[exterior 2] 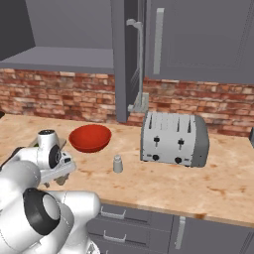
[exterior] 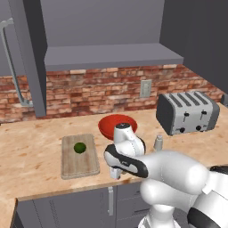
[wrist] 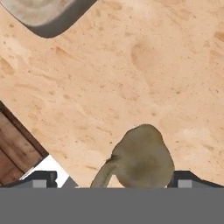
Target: Open the cabinet. Place the bowl and condiment on the counter. Then place the lime and garlic on the cutting board.
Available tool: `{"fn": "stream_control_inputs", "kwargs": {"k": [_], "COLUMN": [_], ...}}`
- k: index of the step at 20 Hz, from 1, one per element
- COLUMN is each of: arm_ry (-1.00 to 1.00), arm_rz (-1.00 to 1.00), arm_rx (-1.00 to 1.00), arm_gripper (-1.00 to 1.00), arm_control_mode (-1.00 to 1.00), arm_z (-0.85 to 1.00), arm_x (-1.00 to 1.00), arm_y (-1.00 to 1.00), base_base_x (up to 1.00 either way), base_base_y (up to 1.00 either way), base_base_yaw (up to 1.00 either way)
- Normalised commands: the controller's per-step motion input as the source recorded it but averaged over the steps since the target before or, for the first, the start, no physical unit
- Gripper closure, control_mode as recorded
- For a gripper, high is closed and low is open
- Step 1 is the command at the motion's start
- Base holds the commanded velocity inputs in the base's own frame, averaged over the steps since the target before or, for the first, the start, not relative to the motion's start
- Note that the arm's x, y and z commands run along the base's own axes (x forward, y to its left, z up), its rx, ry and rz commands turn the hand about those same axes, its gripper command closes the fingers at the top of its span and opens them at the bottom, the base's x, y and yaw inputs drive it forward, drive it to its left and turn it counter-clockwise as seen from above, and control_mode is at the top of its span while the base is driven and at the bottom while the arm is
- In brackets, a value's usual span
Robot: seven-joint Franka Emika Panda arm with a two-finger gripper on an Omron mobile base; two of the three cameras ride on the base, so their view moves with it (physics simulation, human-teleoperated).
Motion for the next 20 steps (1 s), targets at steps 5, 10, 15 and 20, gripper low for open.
{"fn": "stream_control_inputs", "kwargs": {"k": [5, 10, 15, 20], "arm_ry": [0.01, 0.0, 0.0, 0.0], "arm_rz": [0.0, 0.0, 0.0, 0.0], "arm_rx": [0.0, 0.0, 0.0, 0.0], "arm_gripper": [-1.0, -1.0, 1.0, 1.0], "arm_control_mode": [-1.0, -1.0, -1.0, -1.0], "arm_z": [-0.06, -0.01, -0.04, -0.17], "arm_x": [0.1, 0.0, 0.01, 0.15], "arm_y": [-0.23, -0.05, 0.0, -0.13], "base_base_x": [0.0, 0.0, 0.0, 0.0], "base_base_y": [0.0, 0.0, 0.0, 0.0], "base_base_yaw": [0.0, 0.0, 0.0, 0.0]}}
